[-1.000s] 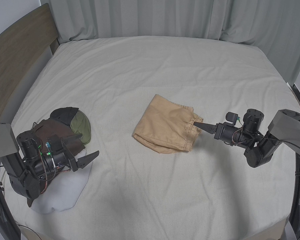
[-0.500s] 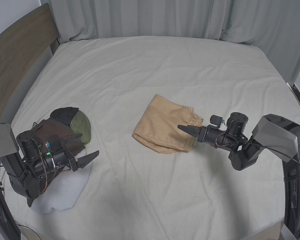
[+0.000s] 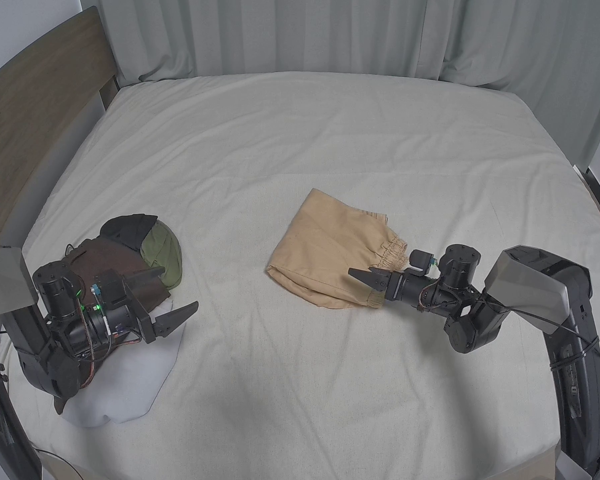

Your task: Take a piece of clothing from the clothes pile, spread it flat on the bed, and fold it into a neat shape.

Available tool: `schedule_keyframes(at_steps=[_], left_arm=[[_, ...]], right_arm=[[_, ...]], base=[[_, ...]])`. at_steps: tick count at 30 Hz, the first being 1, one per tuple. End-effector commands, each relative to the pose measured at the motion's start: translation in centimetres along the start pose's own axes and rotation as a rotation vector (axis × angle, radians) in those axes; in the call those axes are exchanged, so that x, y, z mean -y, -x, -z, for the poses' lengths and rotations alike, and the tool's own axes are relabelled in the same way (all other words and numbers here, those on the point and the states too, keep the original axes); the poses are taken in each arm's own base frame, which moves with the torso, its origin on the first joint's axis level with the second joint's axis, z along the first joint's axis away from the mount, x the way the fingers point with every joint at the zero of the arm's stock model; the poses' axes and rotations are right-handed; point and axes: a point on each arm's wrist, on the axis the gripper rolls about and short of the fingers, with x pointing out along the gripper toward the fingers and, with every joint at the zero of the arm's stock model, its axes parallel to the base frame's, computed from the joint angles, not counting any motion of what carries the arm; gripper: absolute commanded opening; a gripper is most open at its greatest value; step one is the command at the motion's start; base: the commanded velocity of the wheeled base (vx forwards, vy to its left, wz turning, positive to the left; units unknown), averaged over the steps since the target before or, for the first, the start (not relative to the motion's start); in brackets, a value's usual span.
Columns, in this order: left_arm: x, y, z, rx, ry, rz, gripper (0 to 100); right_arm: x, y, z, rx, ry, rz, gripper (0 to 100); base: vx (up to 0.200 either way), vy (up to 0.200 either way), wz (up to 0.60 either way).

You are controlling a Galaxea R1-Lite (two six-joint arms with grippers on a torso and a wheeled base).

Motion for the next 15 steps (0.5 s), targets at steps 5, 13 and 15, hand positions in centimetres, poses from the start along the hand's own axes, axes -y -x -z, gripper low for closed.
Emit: schedule_keyframes(at_steps=[5, 13, 15], left_arm=[[0.3, 0.0, -0.5, 0.012, -0.008, 0.008, 100], [1.5, 0.8, -2.8, 0.064, -0.049, 0.033, 100], [1.8, 1.1, -3.4, 0.078, -0.061, 0.041, 100]], right_arm=[[-3.4, 0.9, -4.8, 0.106, 0.091, -0.059, 100], [-11.5, 5.9, -11.6, 0.253, 0.255, -0.064, 100], [-12.9, 7.2, -12.0, 0.288, 0.319, -0.024, 100]], base=[[0.0, 0.0, 0.0], [0.0, 0.0, 0.0], [0.0, 0.0, 0.0]])
